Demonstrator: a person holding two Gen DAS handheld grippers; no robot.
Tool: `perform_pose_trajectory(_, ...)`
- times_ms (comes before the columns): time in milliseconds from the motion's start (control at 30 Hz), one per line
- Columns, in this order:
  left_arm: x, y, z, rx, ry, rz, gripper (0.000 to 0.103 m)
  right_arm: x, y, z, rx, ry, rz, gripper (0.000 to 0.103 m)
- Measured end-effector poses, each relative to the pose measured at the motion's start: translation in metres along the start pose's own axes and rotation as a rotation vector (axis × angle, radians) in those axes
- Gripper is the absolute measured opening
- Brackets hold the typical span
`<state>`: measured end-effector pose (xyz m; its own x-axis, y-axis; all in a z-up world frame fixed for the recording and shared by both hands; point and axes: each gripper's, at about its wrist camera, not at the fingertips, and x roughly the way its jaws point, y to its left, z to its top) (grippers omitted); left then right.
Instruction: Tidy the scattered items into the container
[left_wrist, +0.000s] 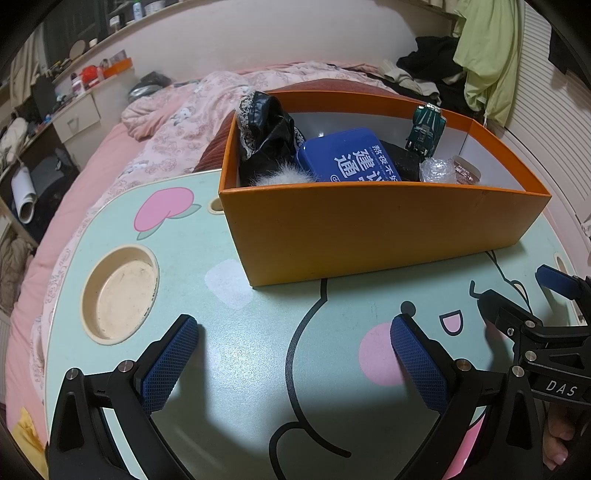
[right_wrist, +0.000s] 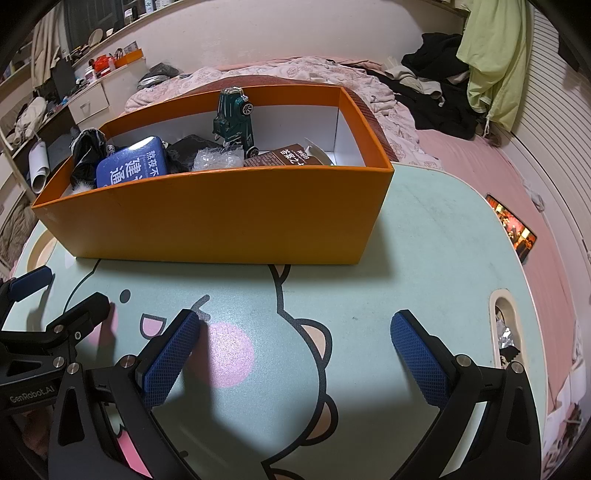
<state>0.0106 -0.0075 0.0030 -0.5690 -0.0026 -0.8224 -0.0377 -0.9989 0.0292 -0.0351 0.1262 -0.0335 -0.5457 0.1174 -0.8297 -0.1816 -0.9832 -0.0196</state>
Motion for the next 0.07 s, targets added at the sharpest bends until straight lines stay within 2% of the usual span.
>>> perform_pose_trajectory(67, 0.0000, 0.0002, -0.0001, 0.001, 0.000, 0.001, 0.103, 0.0001, 0.0000, 0.0000, 0.000, 0.000, 0.000, 0.103)
